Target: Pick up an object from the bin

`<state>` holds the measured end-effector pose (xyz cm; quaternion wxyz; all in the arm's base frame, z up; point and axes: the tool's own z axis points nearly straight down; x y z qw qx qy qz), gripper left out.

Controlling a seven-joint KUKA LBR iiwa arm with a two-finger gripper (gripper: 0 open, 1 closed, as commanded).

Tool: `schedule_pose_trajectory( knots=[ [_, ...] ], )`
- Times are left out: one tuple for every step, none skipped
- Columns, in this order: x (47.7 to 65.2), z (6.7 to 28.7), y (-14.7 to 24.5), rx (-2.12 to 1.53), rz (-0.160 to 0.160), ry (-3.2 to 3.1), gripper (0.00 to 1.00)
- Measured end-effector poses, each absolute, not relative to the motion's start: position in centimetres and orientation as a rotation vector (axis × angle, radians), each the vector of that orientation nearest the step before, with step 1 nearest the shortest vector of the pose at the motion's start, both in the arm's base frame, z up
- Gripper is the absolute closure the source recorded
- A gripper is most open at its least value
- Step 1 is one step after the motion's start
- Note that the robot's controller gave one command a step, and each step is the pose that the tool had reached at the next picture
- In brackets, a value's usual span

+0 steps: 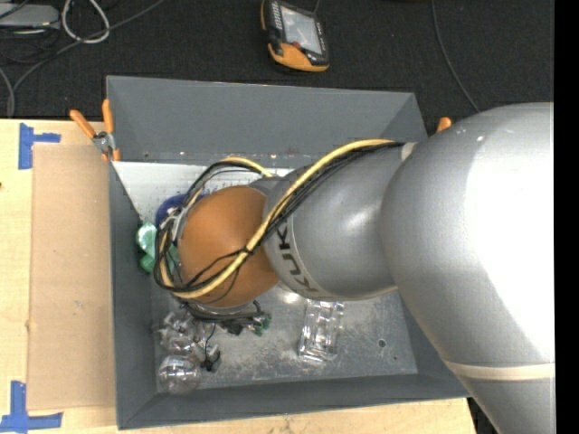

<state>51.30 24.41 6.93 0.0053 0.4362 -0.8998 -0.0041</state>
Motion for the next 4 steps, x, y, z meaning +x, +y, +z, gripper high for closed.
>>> schedule_pose_trajectory(
  knots=[
    [51.3,6.9,24.4,1.363,-0.013,-2.818,1.0],
    [51.0,10.7,24.3,1.357,-0.015,-2.81,1.0],
    [51.2,14.1,24.4,1.361,-0.014,-2.819,1.0],
    [51.3,15.7,24.5,1.358,-0.015,-2.822,1.0]
  ],
)
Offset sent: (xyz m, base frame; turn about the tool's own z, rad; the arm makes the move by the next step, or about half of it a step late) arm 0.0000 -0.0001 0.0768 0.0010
